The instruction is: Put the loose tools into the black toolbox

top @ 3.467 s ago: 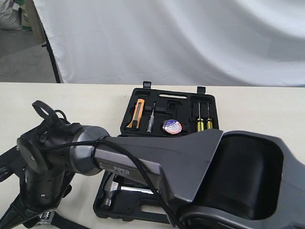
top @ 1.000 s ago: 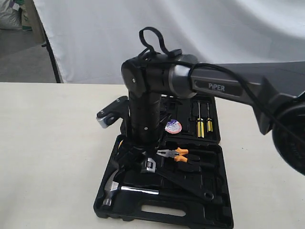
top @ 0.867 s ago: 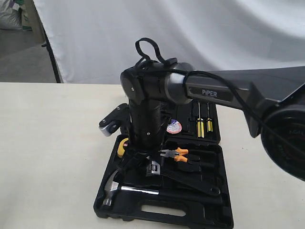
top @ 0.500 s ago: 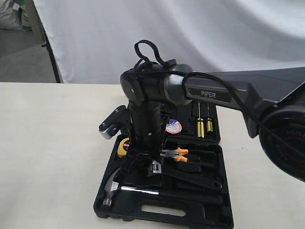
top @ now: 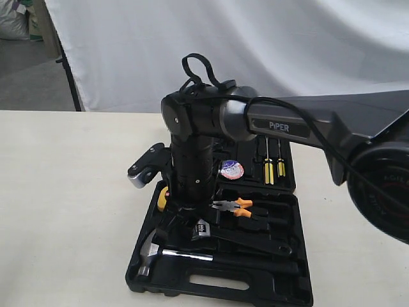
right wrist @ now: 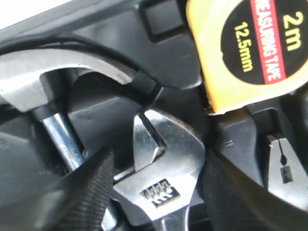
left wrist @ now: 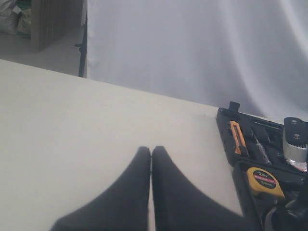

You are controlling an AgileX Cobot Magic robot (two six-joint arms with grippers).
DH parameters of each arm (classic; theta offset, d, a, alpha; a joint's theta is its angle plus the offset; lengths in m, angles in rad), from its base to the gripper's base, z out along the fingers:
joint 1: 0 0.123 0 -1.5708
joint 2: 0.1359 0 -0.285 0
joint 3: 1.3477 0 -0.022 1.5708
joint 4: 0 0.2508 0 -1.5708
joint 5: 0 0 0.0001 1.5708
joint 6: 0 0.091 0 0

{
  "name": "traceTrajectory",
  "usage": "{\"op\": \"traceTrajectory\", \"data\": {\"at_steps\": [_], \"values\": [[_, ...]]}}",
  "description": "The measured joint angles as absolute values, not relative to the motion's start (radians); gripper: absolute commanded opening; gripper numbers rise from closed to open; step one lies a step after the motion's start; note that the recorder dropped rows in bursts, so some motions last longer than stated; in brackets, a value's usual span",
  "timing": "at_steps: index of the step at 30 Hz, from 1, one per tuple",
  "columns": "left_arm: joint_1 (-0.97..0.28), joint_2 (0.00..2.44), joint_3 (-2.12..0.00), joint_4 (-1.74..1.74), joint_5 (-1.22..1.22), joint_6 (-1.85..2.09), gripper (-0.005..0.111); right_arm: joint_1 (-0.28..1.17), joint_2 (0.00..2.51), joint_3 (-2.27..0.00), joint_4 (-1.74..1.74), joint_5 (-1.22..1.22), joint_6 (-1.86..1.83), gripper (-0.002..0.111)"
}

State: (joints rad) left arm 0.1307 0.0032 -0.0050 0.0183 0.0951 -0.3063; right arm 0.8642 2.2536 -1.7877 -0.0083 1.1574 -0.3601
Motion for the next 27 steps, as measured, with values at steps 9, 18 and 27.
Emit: {"op": "traceTrajectory", "data": {"at_steps": [9,18,27], "values": [[0.131,0.003,-0.005,0.018,0.095,-0.306,0.001,0.866,2.254,-1.788,-0.027,1.154,-0.362,0.0],[0.131,0.003,-0.005,0.018,0.095,-0.306,0.001,0.866,2.254,-1.788,-0.043,1.152,-0.362,0.008],[0.131,0.003,-0.005,0.018,0.095,-0.306,0.001,0.866,2.254,-1.788,-0.062,1.152,-0.32,0.057]]}}
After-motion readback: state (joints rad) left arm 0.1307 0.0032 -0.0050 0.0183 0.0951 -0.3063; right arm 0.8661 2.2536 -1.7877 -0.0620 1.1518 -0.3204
